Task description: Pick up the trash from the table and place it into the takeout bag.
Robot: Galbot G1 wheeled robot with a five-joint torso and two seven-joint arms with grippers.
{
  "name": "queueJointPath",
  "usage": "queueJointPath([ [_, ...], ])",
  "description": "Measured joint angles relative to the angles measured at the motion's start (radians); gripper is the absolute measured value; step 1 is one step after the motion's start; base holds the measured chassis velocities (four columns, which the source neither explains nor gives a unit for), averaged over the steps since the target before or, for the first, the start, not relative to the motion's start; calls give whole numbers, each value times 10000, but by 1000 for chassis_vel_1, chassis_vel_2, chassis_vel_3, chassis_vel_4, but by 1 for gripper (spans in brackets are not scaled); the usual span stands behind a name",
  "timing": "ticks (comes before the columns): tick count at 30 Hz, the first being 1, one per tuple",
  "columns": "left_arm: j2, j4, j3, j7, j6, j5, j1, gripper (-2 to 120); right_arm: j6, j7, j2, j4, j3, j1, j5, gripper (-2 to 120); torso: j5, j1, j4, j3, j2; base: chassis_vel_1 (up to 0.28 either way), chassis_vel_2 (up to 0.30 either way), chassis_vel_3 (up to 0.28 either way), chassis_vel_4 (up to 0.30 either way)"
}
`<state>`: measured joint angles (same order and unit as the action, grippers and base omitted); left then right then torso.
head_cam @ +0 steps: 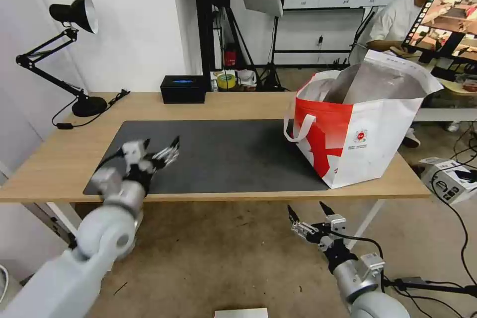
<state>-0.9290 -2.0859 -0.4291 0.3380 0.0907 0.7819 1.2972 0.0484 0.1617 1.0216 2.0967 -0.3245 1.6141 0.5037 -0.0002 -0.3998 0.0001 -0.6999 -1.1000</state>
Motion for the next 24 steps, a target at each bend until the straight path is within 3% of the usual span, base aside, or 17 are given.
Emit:
queueJointPath([
  [5,-562,-274,-826,-167,-324,-543,1206,100,0,0,0,0,0,0,0,100,3,0,-1,0,-1,0,0,0,0],
  [13,-1525,-357,-1480,-625,-903,-1372,2638,100,0,0,0,0,0,0,0,100,2,-1,0,0,-1,0,0,0,0],
  [24,-2027,41,-1510,-917,-1436,-1611,3129,100,0,0,0,0,0,0,0,100,2,-1,-1,0,-1,0,0,0,0],
])
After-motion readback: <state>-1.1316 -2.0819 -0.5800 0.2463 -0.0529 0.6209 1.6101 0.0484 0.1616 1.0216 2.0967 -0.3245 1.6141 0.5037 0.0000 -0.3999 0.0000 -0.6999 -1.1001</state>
